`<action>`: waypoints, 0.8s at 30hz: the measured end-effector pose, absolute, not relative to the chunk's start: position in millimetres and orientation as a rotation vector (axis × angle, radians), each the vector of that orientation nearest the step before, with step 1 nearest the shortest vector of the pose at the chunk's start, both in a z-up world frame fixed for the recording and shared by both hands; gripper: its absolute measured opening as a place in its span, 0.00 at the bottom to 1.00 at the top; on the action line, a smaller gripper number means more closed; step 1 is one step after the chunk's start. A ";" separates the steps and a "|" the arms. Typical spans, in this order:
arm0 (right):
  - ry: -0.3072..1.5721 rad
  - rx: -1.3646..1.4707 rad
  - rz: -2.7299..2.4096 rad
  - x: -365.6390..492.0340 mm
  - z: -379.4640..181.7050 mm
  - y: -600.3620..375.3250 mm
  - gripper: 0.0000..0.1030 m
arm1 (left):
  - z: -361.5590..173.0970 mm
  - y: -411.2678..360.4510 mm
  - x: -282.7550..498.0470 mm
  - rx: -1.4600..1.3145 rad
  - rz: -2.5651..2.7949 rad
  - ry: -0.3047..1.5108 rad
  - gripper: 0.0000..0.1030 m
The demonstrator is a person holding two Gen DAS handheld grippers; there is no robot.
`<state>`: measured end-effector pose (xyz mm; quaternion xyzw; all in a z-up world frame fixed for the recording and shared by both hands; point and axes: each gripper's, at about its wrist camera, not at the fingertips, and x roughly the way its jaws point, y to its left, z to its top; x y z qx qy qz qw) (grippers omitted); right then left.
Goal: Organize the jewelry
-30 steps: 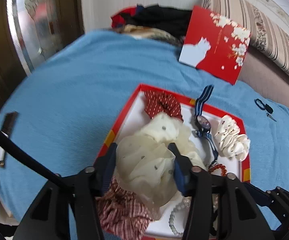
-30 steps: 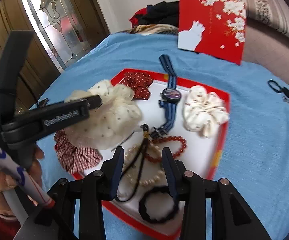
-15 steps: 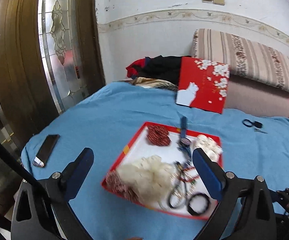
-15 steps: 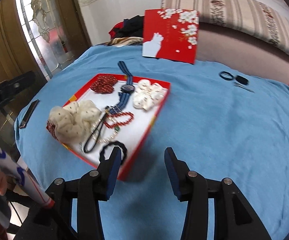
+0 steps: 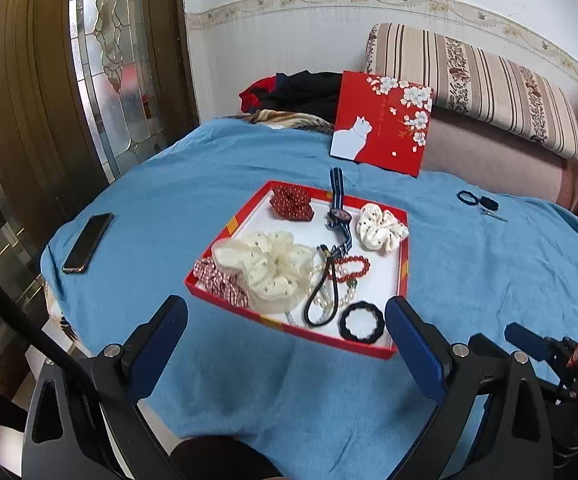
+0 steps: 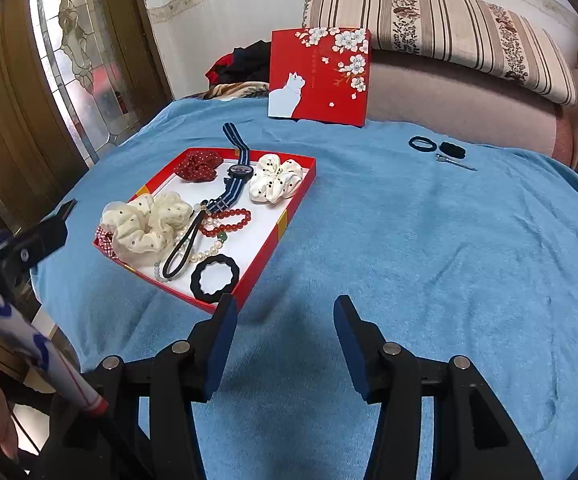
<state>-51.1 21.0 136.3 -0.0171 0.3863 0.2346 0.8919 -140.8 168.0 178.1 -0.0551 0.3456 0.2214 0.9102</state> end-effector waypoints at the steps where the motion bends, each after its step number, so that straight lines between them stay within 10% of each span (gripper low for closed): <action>1: 0.799 -0.037 0.485 -52.1 136.8 21.1 0.53 | 177.1 167.1 -142.6 -0.114 0.456 0.715 0.96; 24: 0.832 -0.049 0.443 -44.3 127.5 24.5 0.60 | 150.5 176.3 -135.1 -0.152 0.447 0.814 0.96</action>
